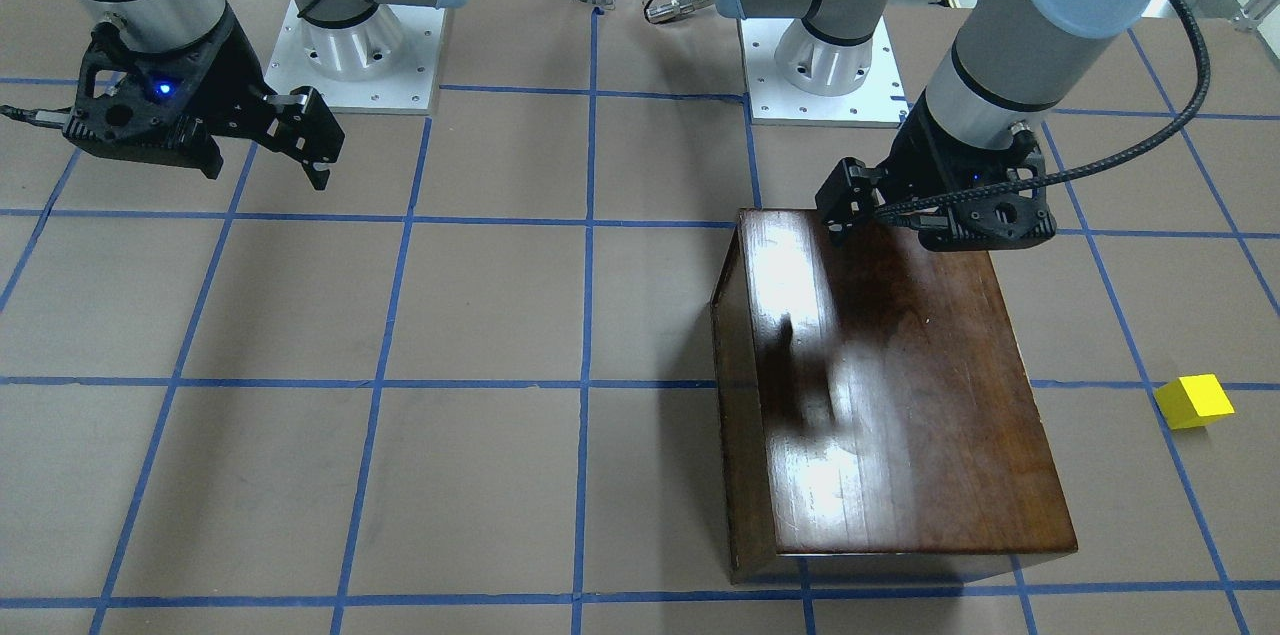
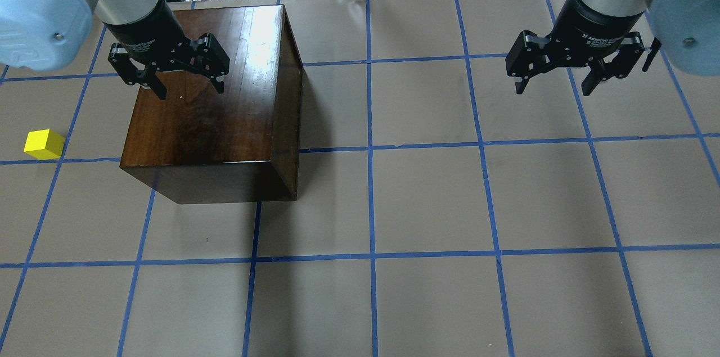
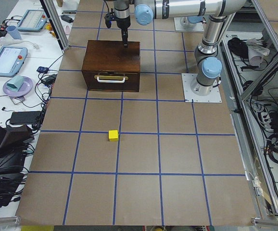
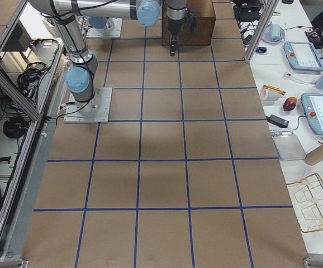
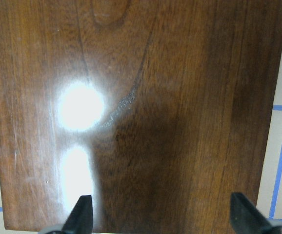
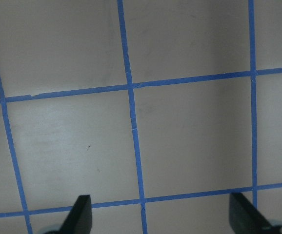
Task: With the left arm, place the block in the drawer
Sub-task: 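Move the left gripper off the cabinet down to the drawer's white handle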
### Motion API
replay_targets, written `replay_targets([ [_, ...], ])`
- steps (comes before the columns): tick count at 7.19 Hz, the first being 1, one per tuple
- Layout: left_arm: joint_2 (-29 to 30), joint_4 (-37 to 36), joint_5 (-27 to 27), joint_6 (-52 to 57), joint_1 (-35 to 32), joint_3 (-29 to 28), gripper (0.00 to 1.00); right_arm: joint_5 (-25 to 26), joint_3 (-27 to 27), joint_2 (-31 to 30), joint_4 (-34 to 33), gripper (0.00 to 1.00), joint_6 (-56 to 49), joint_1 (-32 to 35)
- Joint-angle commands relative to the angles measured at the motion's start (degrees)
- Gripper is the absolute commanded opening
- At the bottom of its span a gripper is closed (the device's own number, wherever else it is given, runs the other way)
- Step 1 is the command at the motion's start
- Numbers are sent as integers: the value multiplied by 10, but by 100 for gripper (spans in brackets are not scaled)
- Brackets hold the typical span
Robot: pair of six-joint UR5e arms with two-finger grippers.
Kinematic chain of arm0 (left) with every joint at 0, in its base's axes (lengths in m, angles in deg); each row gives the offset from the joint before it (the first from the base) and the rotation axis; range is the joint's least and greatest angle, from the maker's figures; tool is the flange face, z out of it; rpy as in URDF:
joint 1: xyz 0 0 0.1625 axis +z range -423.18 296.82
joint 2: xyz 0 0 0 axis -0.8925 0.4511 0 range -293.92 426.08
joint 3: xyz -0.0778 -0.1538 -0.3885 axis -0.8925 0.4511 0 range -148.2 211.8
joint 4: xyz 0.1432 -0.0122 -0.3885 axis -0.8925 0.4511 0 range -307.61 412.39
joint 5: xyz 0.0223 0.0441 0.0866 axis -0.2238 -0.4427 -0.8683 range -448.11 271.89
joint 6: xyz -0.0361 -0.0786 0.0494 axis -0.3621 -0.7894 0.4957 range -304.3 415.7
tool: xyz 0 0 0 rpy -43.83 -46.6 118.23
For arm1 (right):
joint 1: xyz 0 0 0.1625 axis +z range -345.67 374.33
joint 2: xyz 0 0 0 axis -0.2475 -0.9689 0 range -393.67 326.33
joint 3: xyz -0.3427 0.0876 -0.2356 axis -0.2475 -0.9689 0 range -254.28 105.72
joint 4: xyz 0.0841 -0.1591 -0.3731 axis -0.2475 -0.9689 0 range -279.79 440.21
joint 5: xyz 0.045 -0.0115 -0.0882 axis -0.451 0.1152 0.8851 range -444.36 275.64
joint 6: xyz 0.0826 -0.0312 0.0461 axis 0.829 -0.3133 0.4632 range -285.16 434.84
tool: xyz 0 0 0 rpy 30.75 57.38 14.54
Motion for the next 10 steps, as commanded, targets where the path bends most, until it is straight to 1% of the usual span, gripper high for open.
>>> replay_targets([
  [1,0,0,6,6,18,-2,100,0,0,0,0,100,0,0],
  [2,0,0,8,6,32,-12,100,0,0,0,0,100,0,0],
  [3,4,0,6,30,54,-30,100,0,0,0,0,100,0,0],
  [5,13,7,8,118,132,-62,100,0,0,0,0,100,0,-1],
  [6,19,7,9,182,172,-71,100,0,0,0,0,100,0,0],
  [7,24,7,10,208,207,-72,100,0,0,0,0,100,0,0],
  [8,35,2,23,248,239,-72,100,0,0,0,0,100,0,0],
  [9,51,0,60,270,272,-72,100,0,0,0,0,100,0,0],
  [10,69,-5,62,312,299,-72,100,1,0,0,0,100,0,0],
])
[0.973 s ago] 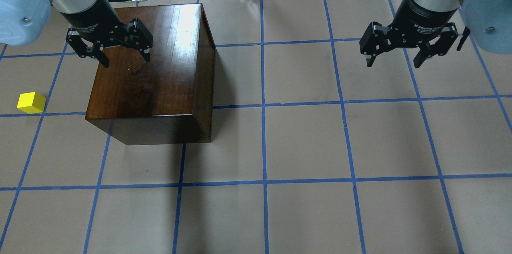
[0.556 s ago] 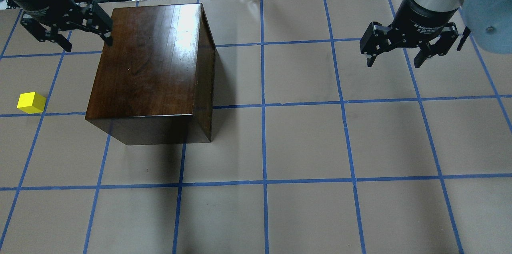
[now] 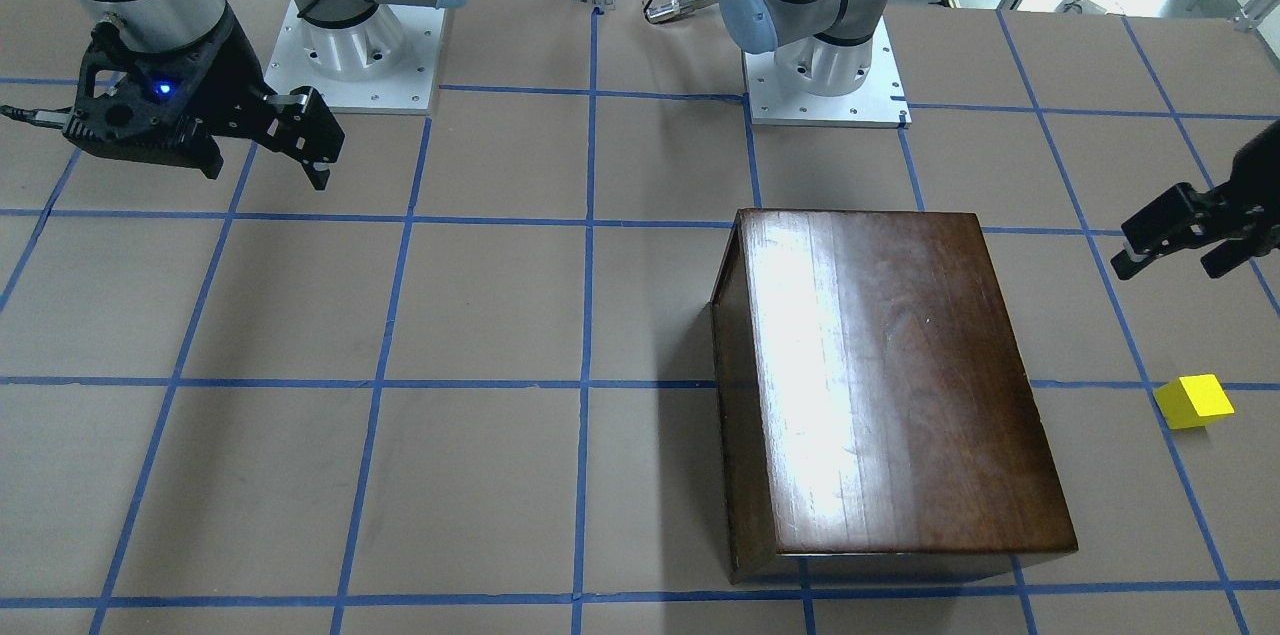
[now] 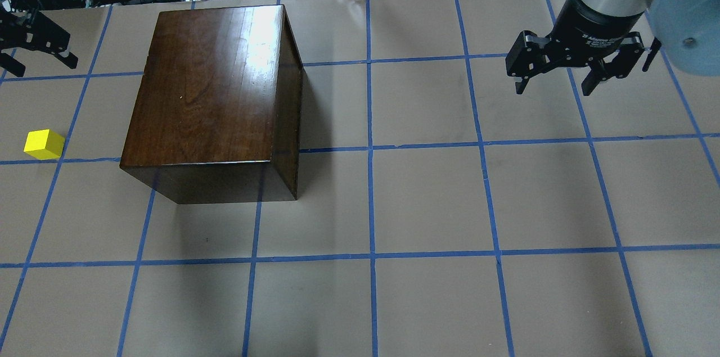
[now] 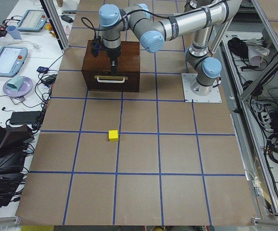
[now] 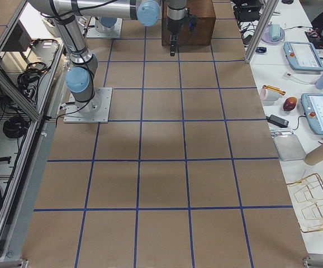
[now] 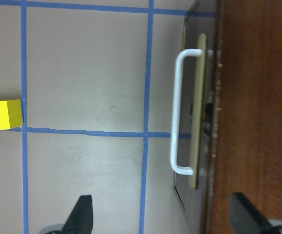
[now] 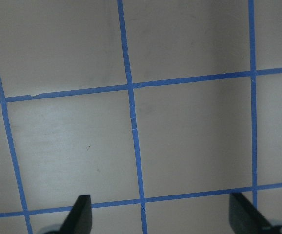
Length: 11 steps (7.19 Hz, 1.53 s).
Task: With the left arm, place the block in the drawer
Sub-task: 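Move the left gripper off the cabinet down to the drawer's white handle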
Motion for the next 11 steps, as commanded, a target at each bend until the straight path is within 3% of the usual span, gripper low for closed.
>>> replay_targets([
  [1,43,-24,13,74,43,1,100,0,0,0,0,100,0,0],
  [5,100,-45,61,102,41,15,100,0,0,0,0,100,0,0],
  [11,122,-50,73,102,-5,23,100,0,0,0,0,100,0,-1],
])
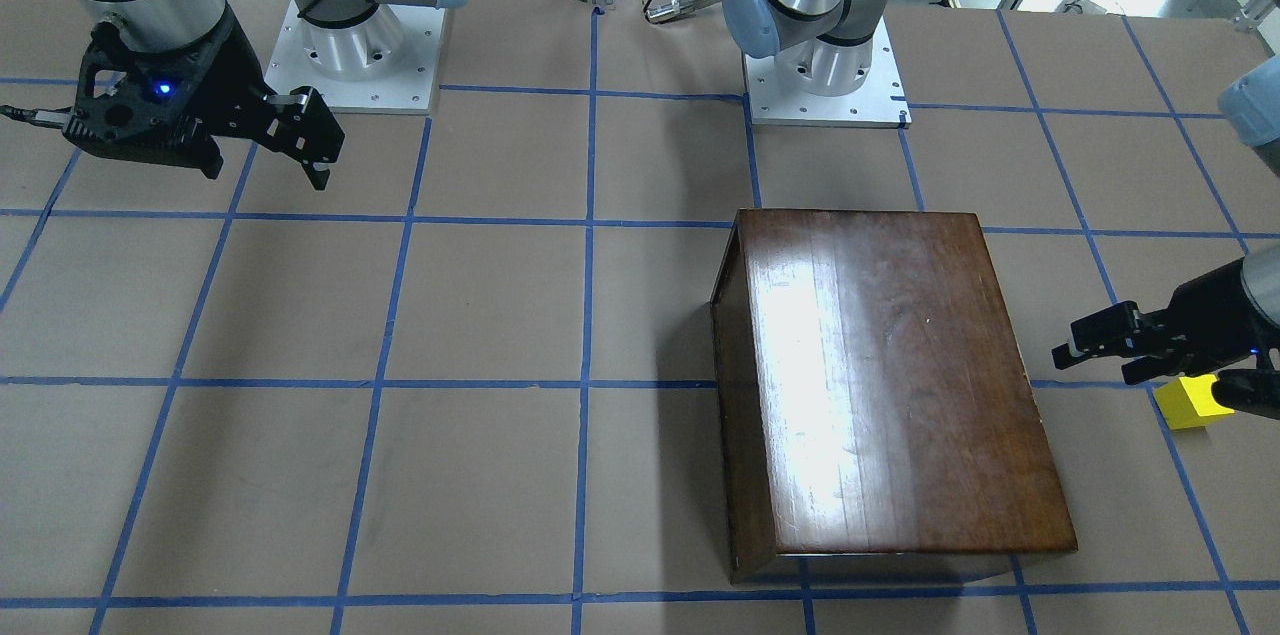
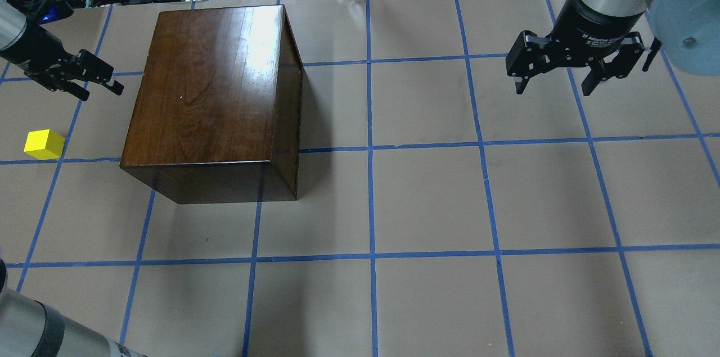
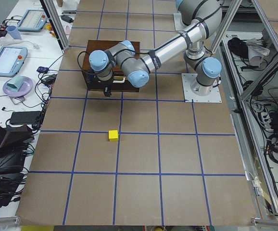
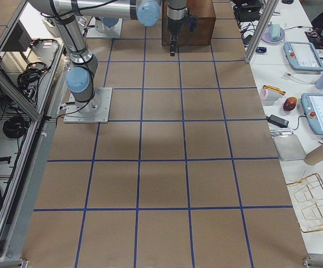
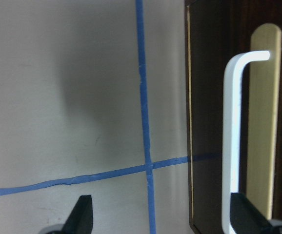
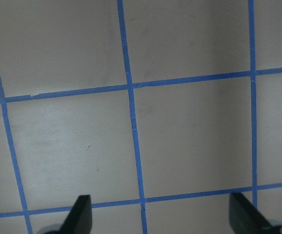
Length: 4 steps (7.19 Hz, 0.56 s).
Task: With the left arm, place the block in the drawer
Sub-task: 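Move the left gripper off the cabinet down to the drawer's white handle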
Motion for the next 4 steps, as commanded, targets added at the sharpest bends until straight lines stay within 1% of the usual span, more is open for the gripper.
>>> replay_targets([
  [1,11,-3,1,0,-6,0,100,0,1,0,0,100,0,0],
  [4,20,-4,3,18,-10,0,100,0,0,0,0,100,0,0],
])
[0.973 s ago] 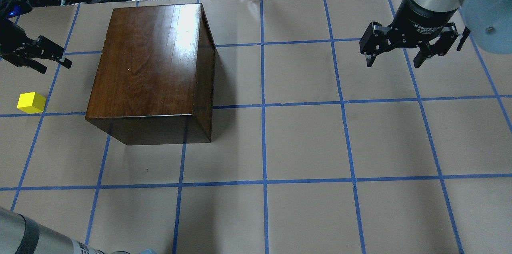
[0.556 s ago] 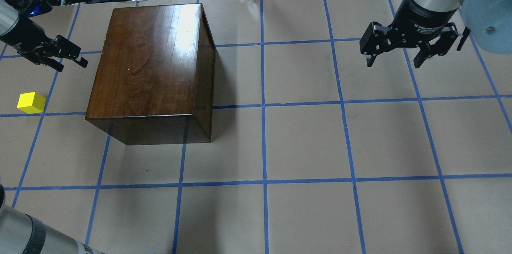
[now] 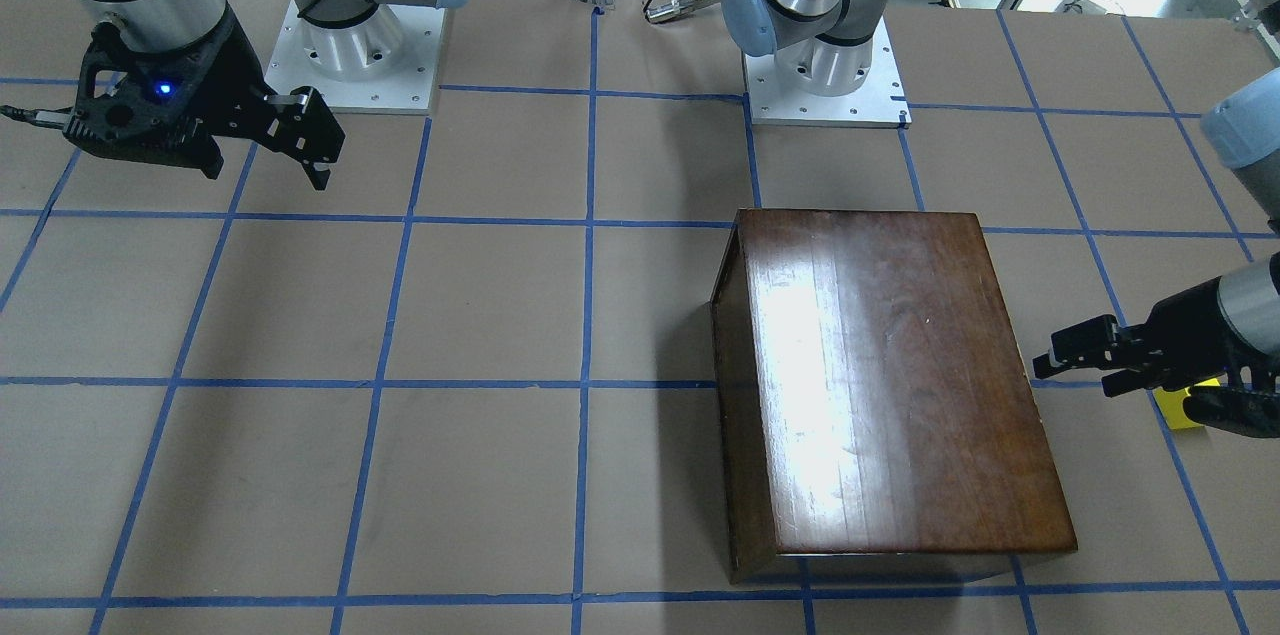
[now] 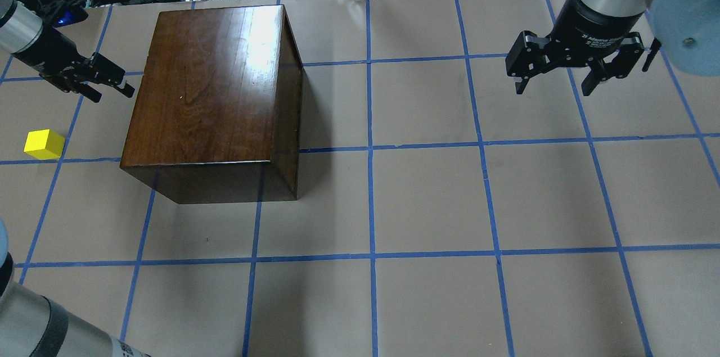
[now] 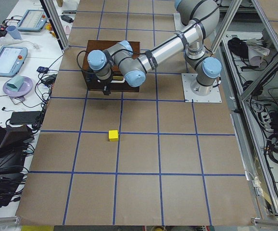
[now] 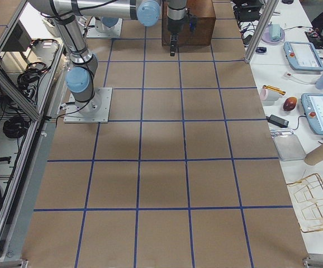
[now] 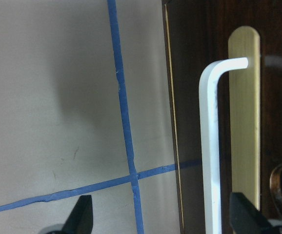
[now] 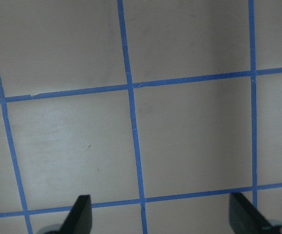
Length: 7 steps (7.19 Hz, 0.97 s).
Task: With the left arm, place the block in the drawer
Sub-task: 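Hook the left gripper onto the white drawer handle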
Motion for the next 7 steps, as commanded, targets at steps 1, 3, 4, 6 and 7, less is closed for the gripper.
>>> replay_targets([
  [1,8,0,29,1,-2,1,100,0,0,0,0,100,0,0],
  [3,22,-1,33,9,-2,1,100,0,0,0,0,100,0,0],
  [4,24,-1,32,9,-2,0,100,0,1,0,0,100,0,0],
  [6,29,-1,32,8,-2,1,100,0,0,0,0,100,0,0],
  [7,31,0,32,5,-2,1,100,0,0,0,0,100,0,0],
])
